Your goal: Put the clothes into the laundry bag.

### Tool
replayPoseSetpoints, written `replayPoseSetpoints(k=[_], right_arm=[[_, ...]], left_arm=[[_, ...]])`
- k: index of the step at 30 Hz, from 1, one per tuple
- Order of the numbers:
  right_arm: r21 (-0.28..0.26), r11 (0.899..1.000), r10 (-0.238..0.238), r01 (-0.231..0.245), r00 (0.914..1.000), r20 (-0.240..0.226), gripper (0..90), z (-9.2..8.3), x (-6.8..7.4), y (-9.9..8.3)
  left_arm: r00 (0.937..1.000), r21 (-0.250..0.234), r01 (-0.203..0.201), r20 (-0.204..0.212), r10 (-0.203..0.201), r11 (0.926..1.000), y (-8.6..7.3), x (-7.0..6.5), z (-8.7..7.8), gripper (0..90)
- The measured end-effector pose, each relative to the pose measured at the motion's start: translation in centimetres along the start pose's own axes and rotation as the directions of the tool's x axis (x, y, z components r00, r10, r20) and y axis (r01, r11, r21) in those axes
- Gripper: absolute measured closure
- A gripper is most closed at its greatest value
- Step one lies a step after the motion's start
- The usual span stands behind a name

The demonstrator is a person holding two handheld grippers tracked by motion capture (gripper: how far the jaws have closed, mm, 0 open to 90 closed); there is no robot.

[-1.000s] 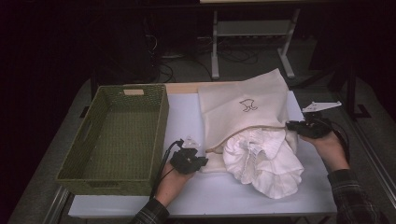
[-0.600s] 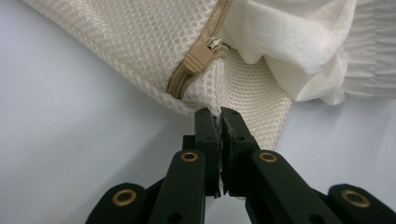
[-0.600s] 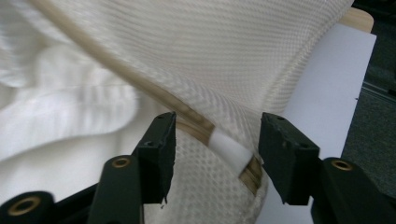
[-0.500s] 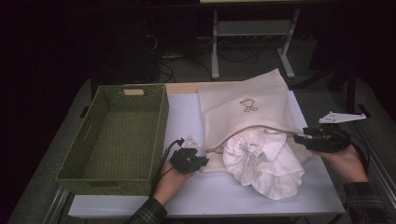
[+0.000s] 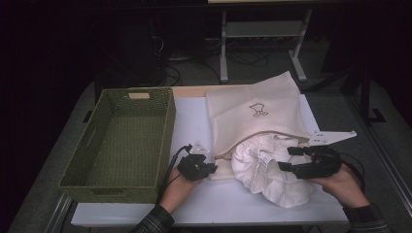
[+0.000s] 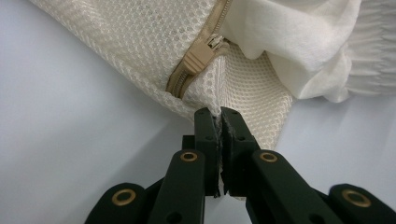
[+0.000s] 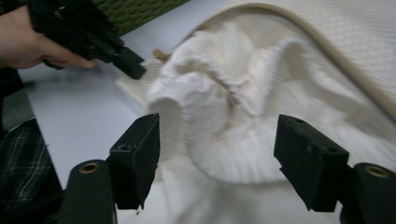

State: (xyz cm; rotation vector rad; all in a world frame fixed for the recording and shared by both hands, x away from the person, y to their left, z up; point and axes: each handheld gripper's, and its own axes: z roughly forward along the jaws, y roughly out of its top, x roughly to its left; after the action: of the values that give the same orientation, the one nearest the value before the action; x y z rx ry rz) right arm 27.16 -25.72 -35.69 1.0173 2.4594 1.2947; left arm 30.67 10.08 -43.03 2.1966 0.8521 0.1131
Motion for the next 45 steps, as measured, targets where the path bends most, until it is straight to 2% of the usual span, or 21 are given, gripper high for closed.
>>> replayPoseSetpoints(k=[3,4,9,11,12,14,15,16,17,18,19,20,28,35,41,45], right_arm=[[0.009,1.000,-0.017,0.018,0.9997,-0.018,28.5,0.7,0.7,0.2],[0.027,0.999,-0.036,0.037,0.9992,-0.018,26.7,1.5,1.4,0.4],[0.055,0.998,-0.043,0.044,0.9990,-0.011,20.7,3.5,2.4,0.6],[0.067,0.997,-0.043,0.044,0.9990,-0.009,21.2,4.0,2.5,0.6],[0.081,0.996,-0.047,0.046,0.9989,0.001,27.3,4.8,2.7,0.5],[0.098,0.994,-0.054,0.051,0.9982,0.025,39.0,5.4,2.7,0.3],[0.105,0.993,-0.050,0.048,0.9985,0.022,46.0,5.8,2.6,0.3],[0.105,0.993,-0.050,0.048,0.9985,0.022,46.0,5.8,2.6,0.3],[0.121,0.990,-0.074,0.069,0.9967,0.035,66.2,6.4,2.5,0.2],[0.121,0.990,-0.074,0.069,0.9967,0.035,66.2,6.4,2.5,0.2],[0.124,0.989,-0.089,0.080,0.9935,0.070,79.8,6.7,2.4,0.2],[0.123,0.989,-0.092,0.082,0.9928,0.076,81.1,6.8,2.1,0.3],[0.125,0.989,-0.090,0.076,0.9894,0.114,83.5,7.9,1.0,0.5],[0.104,0.993,-0.079,0.063,0.9845,0.157,84.0,8.6,-0.1,1.0],[0.095,0.993,-0.087,0.069,0.9751,0.204,84.2,9.6,-0.5,2.0],[0.077,0.995,-0.076,0.059,0.9654,0.249,84.5,10.9,-1.0,3.0]], left_arm=[[1.0000,0.001,-0.001,-0.001,0.001,1.0000,0.0,0.0,0.0,86.2],[1.0000,0.002,-0.002,-0.001,0.002,1.0000,0.0,0.0,0.1,86.2],[1.0000,0.004,-0.003,-0.003,0.003,1.0000,0.0,-0.1,0.1,86.1],[1.0000,0.003,-0.003,-0.002,0.003,1.0000,0.0,-0.1,0.1,86.0],[1.0000,0.004,-0.003,-0.002,0.003,1.0000,0.0,-0.1,0.2,86.0],[1.0000,0.008,-0.006,-0.002,0.006,1.0000,0.0,-0.1,0.2,85.9],[1.0000,0.013,-0.007,-0.002,0.007,0.9999,0.0,-0.1,0.2,85.9],[1.0000,0.013,-0.007,-0.002,0.007,0.9999,0.0,-0.1,0.2,85.9],[1.0000,0.016,-0.006,-0.003,0.006,0.9999,0.0,-0.1,0.3,85.9],[1.0000,0.018,-0.007,-0.003,0.007,0.9998,0.0,-0.1,0.3,85.9],[1.0000,0.019,-0.006,-0.003,0.006,0.9998,0.0,-0.1,0.3,85.9],[1.0000,0.019,-0.006,-0.003,0.006,0.9998,0.0,-0.1,0.3,85.9],[1.0000,0.024,-0.005,-0.003,0.005,0.9997,-0.1,-0.2,0.3,85.9],[1.0000,0.031,-0.009,-0.004,0.009,0.9995,0.0,-0.4,0.4,85.9],[0.9999,0.037,-0.012,-0.003,0.012,0.9993,-0.1,-0.3,0.4,86.0],[0.9999,0.038,-0.017,-0.004,0.017,0.9991,-0.1,-0.4,0.4,86.0]])
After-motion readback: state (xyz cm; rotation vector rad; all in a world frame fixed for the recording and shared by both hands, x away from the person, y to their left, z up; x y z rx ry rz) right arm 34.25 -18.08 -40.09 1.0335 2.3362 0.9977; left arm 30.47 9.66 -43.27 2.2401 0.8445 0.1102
